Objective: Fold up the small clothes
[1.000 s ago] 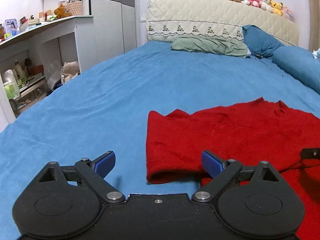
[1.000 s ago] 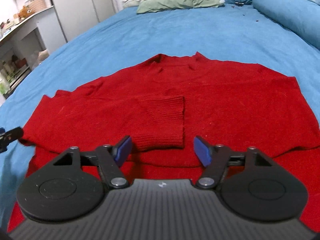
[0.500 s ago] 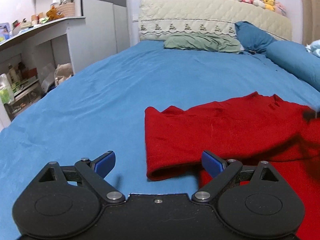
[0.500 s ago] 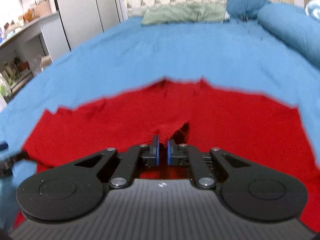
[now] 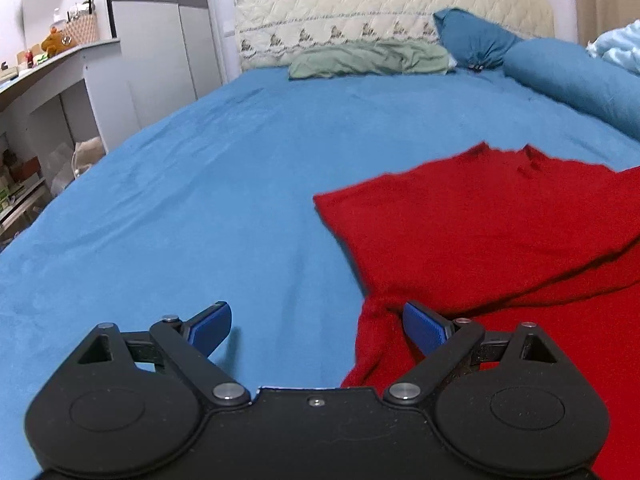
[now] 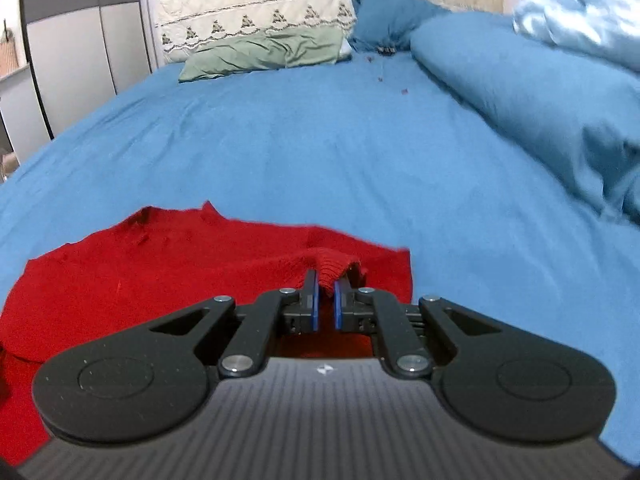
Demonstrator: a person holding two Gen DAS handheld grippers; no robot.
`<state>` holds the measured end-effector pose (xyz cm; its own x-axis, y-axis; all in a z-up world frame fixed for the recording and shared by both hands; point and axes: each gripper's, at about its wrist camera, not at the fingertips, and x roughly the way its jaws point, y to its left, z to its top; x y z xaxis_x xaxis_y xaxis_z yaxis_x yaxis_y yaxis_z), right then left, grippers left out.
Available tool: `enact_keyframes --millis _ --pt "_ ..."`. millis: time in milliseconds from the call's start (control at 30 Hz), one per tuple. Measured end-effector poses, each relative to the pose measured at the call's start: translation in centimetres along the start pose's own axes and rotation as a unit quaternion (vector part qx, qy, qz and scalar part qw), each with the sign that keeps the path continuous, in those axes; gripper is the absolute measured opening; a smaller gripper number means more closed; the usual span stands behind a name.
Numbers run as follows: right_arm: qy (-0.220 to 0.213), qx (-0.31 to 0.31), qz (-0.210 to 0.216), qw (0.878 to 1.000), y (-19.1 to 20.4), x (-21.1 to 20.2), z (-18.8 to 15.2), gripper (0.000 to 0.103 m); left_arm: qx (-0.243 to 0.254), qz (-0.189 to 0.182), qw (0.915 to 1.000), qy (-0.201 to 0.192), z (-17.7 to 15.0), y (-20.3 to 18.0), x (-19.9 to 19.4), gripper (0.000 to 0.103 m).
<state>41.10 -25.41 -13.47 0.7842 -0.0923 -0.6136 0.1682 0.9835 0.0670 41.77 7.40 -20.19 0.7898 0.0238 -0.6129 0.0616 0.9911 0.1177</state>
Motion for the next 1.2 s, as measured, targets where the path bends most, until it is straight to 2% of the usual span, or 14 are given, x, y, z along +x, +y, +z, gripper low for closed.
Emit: enact_keyframes --millis 100,167,233,300,367,433,533,667,767,867,933,1033,1133,1200 --pt "0.010 0.008 0.004 1.000 -1.1 0.3 -1.4 0.023 -0.023 0.006 0.9995 0.022 -0.1 0.8 0.6 0.096" --pt "0.033 -0.026 -0.014 0.999 -1.4 1.0 -2.5 0.027 -0.043 -0.002 0.9986 0.031 0.1 1.4 0.5 0.095" --pt "0.042 -0.062 -0.039 0.996 -1.0 1.2 -3.5 0.046 -0.049 -0.013 0.9984 0.027 0.4 1.4 -0.3 0.094" --pt "0.015 -0.095 -0.053 0.994 -0.4 0.3 -4.3 0.084 -0.042 -0.035 0.9985 0.004 1.1 0.7 -1.9 0.095" --pt "-0.023 -0.111 -0.018 0.993 0.2 -0.9 -4.7 0.093 -0.028 -0.060 0.9977 -0.015 2.0 -0.5 -3.1 0.096" --pt "-0.032 -0.105 0.026 0.994 0.9 -1.2 -4.6 0.093 -0.011 -0.097 0.9951 -0.020 2.9 -2.2 -3.3 0.099" --pt "-0.029 -0.092 0.042 0.994 1.5 0.2 -4.2 0.097 0.010 -0.127 0.9917 -0.018 3.6 -4.9 -2.2 0.099" --pt "0.048 -0.036 0.034 0.998 -0.2 3.7 -4.9 0.103 0.029 -0.130 0.9911 -0.004 3.3 -7.0 -0.1 0.099" --pt "0.027 -0.027 0.052 0.998 -1.0 2.7 -4.9 0.103 0.017 -0.136 0.9902 0.025 2.4 -6.8 1.4 0.099" --pt "-0.021 -0.015 0.089 0.996 -1.3 1.1 -4.2 0.103 0.029 -0.137 0.9900 0.016 1.8 -6.9 1.2 0.100" --pt "-0.021 -0.010 0.100 0.995 -1.1 1.9 -3.4 0.103 0.033 -0.135 0.9902 0.017 1.8 -7.0 1.3 0.100" --pt "0.011 -0.006 0.089 0.996 -0.8 4.9 -2.5 0.103 0.029 -0.137 0.9900 0.018 1.8 -6.9 1.4 0.100" --pt "0.022 0.009 0.043 0.999 -1.6 7.4 -1.9 0.103 0.033 -0.135 0.9900 0.019 1.9 -7.0 1.5 0.100" --pt "0.030 0.034 0.047 0.998 -2.3 7.7 -1.5 0.103 0.035 -0.133 0.9903 0.022 2.0 -7.0 1.4 0.100"
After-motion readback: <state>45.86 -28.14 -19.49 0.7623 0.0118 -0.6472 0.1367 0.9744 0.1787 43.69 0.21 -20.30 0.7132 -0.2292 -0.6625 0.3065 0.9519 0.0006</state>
